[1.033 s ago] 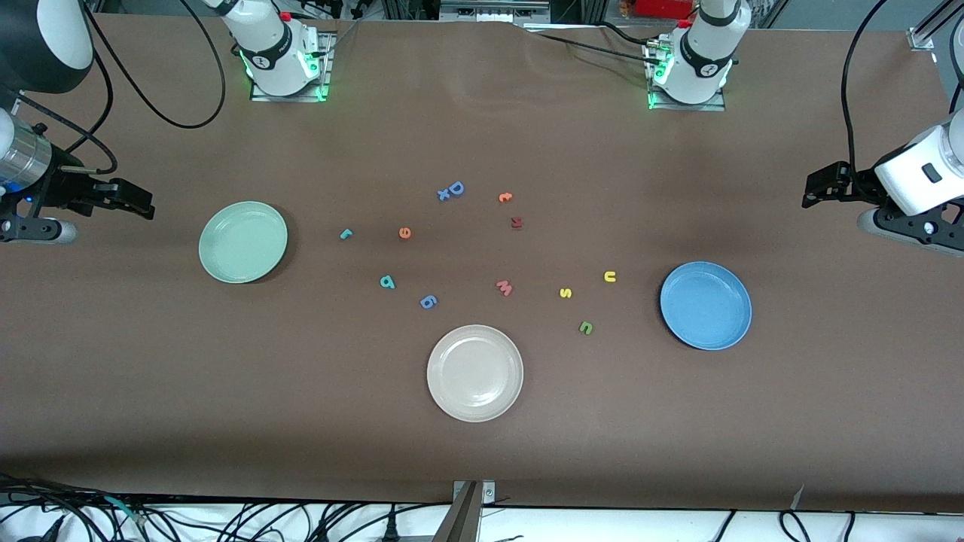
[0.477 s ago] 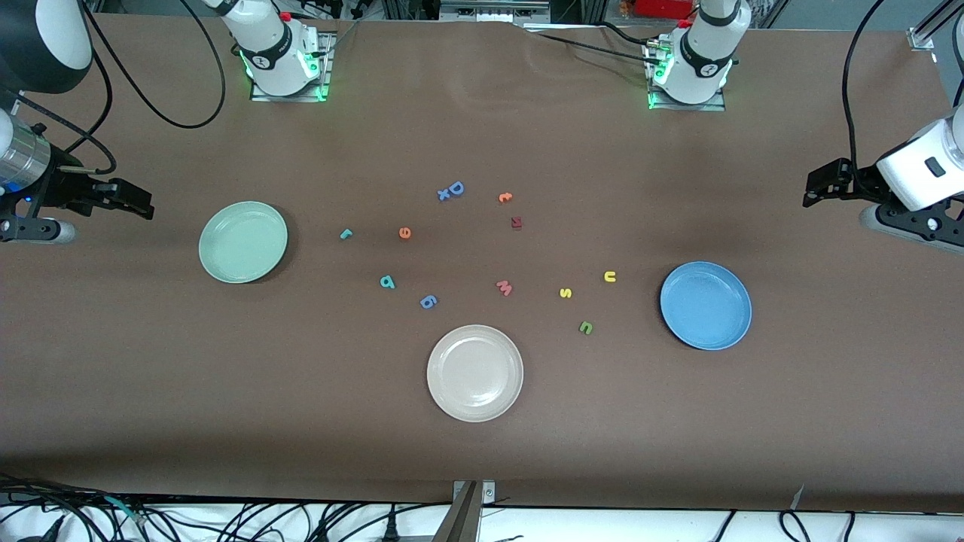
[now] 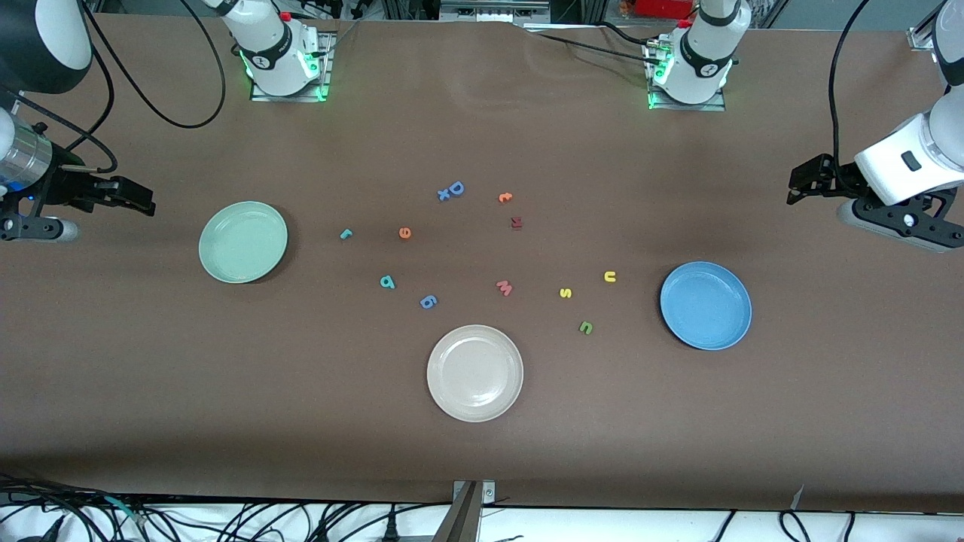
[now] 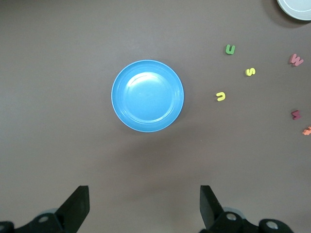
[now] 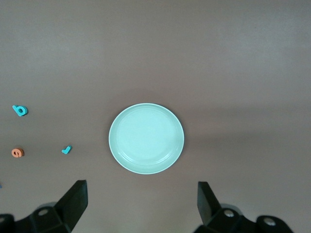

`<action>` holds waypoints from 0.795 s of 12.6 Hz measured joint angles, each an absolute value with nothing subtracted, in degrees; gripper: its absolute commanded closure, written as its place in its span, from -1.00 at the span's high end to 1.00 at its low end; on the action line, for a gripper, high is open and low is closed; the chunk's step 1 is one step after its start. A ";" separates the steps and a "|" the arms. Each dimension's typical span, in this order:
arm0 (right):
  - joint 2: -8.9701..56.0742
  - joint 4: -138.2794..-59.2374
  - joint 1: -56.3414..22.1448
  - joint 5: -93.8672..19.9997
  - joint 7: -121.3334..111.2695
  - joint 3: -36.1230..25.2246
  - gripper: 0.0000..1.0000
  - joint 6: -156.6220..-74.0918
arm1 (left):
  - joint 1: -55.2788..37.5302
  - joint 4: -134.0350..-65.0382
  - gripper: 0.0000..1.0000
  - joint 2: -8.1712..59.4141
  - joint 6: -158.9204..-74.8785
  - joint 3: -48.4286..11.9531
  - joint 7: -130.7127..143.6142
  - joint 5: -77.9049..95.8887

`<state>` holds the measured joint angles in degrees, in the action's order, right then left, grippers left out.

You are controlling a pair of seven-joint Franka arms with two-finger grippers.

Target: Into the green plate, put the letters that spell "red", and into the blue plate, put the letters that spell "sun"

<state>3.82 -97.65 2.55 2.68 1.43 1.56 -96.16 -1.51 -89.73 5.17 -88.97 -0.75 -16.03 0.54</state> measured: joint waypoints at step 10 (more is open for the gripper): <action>3.83 -97.65 2.54 2.68 1.43 1.56 0.99 -96.13 | -1.21 -95.99 1.00 -0.40 -92.30 -0.99 -16.01 0.54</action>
<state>3.83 -97.65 2.54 2.68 1.43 1.56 -96.13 -1.21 -95.99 -0.40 -92.30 -0.99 -16.01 0.54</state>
